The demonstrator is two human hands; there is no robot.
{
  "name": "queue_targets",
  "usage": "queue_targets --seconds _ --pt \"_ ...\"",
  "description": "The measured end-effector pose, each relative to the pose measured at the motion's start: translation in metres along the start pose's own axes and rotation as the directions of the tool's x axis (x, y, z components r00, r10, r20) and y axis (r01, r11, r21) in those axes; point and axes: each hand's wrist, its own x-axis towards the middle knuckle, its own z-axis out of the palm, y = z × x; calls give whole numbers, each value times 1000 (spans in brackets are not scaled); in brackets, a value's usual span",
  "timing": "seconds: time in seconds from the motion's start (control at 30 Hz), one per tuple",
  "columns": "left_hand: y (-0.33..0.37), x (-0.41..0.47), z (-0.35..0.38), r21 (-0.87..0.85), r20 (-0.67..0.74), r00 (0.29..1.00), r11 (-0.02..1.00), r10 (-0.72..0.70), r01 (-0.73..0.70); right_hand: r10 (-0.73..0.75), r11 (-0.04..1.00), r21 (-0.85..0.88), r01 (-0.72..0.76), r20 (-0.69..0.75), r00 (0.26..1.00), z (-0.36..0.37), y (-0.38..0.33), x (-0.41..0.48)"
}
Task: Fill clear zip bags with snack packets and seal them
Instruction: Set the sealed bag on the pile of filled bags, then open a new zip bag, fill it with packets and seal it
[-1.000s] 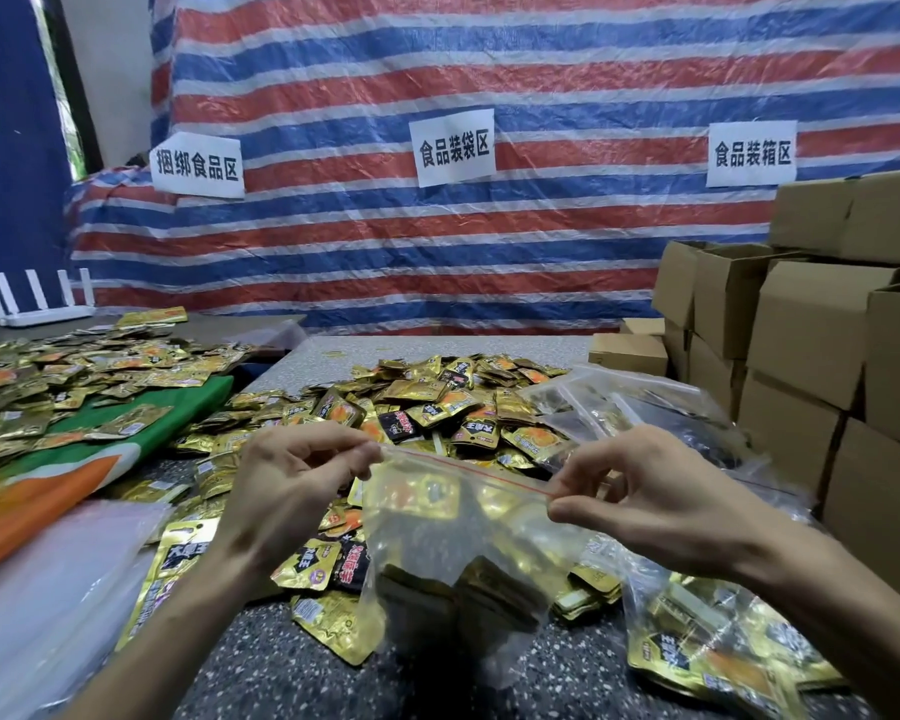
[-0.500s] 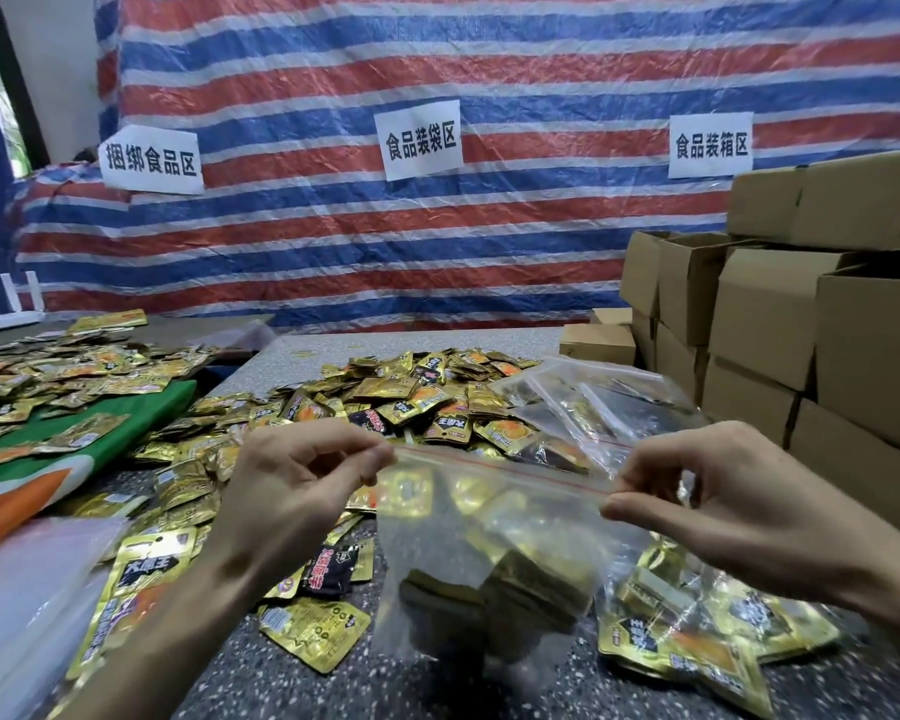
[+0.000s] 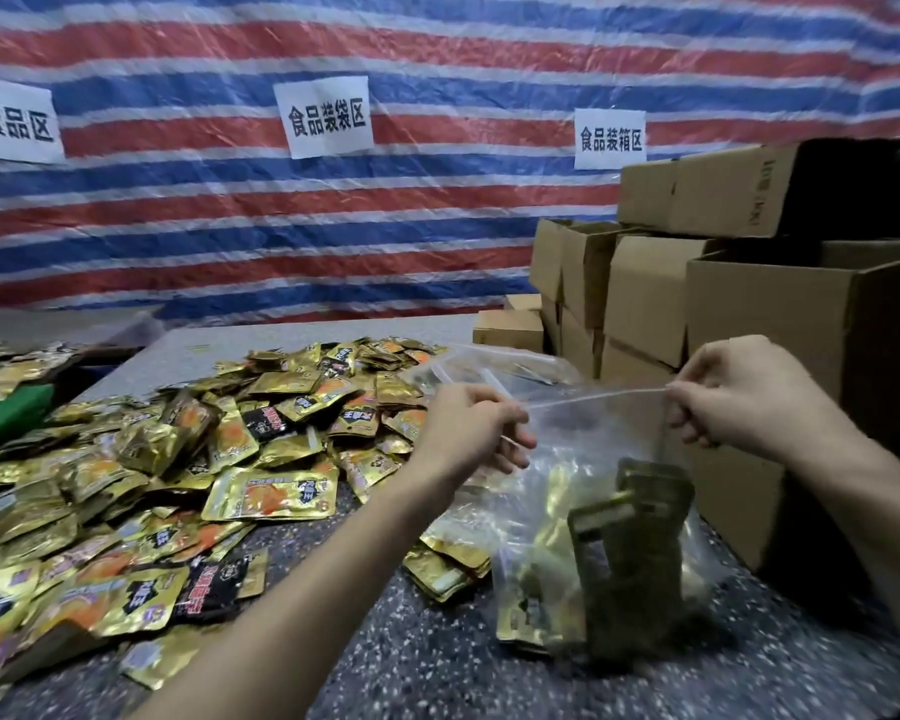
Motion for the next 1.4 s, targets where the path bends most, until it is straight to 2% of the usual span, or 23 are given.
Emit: queue_targets --seconds 0.1,0.23,0.3,0.37,0.5,0.6,0.7,0.77,0.87,1.03,1.17,1.27,1.33,1.4 --pt "-12 28 20 -115 -74 993 990 -91 82 67 998 15 -66 -38 997 32 7 22" --pt "-38 45 29 -111 -145 978 984 -152 137 112 991 54 -119 118 987 75 12 25" --pt "-49 46 28 -76 -102 981 985 -165 158 115 989 67 -133 220 969 90 14 17" --pt "-55 42 26 -54 -27 986 985 -166 164 107 988 87 -131 242 964 98 13 7" --pt "-58 27 19 112 27 994 988 -105 102 90 979 161 -125 212 973 104 11 -7" --pt "-57 12 10 170 10 1000 985 -20 18 104 988 101 -120 149 983 109 6 -17" --pt "-58 -5 -7 199 -4 999 979 42 -41 135 990 -38 -133 27 991 114 -2 -27" --pt "-62 -18 -23 255 -39 994 962 106 -93 39 998 -46 -43 -75 996 120 -12 -33" --pt "-70 -40 -55 294 -141 976 948 167 -119 -199 976 54 210 -164 966 136 -39 -43" --pt "-84 -86 -121 335 -265 943 937 199 -104 -434 852 300 429 -53 899 177 -91 -60" --pt "-94 -130 -180 420 -402 883 906 240 -55 -532 785 409 466 58 845 211 -126 -74" --pt "-101 -159 -232 582 -530 783 811 326 57 -556 758 499 420 159 816 234 -147 -85" --pt "-108 -176 -269 651 -622 700 728 350 215 -563 737 556 384 192 804 249 -156 -91" --pt "-118 -193 -307 633 -729 618 634 295 444 -571 713 607 352 211 793 263 -159 -96"
